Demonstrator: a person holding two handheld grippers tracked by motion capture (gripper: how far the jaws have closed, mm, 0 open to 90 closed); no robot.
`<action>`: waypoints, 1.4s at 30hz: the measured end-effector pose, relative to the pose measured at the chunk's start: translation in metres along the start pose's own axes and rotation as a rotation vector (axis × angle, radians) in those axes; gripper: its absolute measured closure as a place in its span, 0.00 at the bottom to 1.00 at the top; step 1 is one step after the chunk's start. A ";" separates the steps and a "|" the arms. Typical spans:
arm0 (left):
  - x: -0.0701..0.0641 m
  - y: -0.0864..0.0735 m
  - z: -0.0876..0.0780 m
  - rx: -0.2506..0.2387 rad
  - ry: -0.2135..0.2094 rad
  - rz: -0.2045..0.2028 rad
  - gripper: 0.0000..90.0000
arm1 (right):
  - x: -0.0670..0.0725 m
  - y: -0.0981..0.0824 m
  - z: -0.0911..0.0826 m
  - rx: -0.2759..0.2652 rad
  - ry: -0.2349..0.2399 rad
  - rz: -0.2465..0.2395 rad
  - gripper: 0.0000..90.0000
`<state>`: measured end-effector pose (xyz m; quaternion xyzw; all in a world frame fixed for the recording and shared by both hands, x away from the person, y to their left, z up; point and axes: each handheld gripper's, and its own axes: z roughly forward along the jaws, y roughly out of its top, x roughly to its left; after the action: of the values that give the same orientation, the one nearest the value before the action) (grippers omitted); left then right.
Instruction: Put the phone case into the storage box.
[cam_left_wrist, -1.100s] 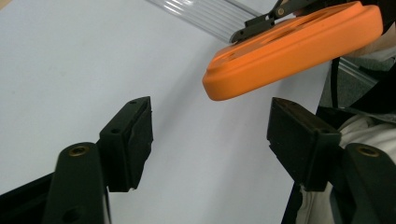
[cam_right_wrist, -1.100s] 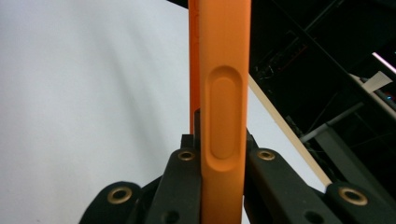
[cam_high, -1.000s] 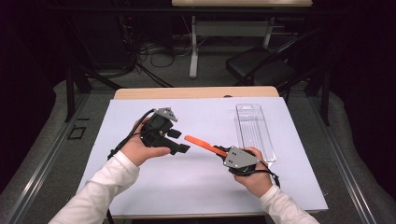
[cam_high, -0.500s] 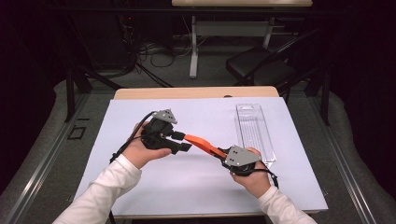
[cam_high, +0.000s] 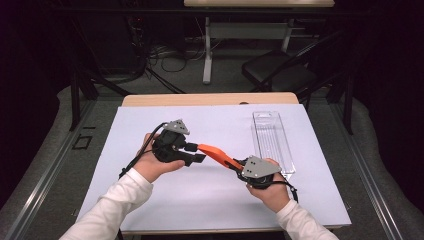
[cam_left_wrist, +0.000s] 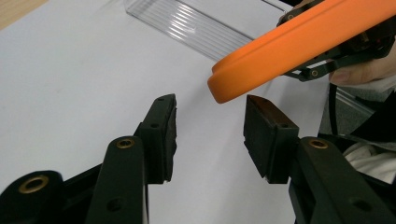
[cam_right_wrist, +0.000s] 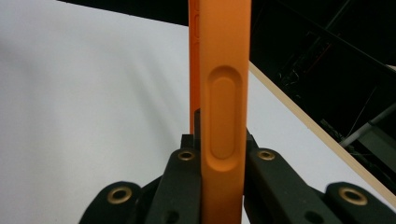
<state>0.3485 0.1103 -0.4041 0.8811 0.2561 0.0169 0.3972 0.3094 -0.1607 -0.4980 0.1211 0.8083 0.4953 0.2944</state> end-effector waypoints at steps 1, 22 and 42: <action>0.000 0.000 0.001 -0.003 -0.006 -0.002 0.61 | 0.000 0.000 0.000 -0.003 0.002 0.007 0.97; -0.002 -0.005 0.008 -0.118 -0.010 -0.017 0.77 | 0.002 -0.004 0.003 -0.024 0.031 0.067 0.97; -0.001 -0.009 0.007 -0.167 -0.033 -0.008 0.89 | 0.001 -0.005 0.003 -0.050 0.058 0.093 0.97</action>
<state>0.3459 0.1101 -0.4148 0.8442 0.2505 0.0223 0.4734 0.3109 -0.1605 -0.5042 0.1364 0.7974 0.5318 0.2504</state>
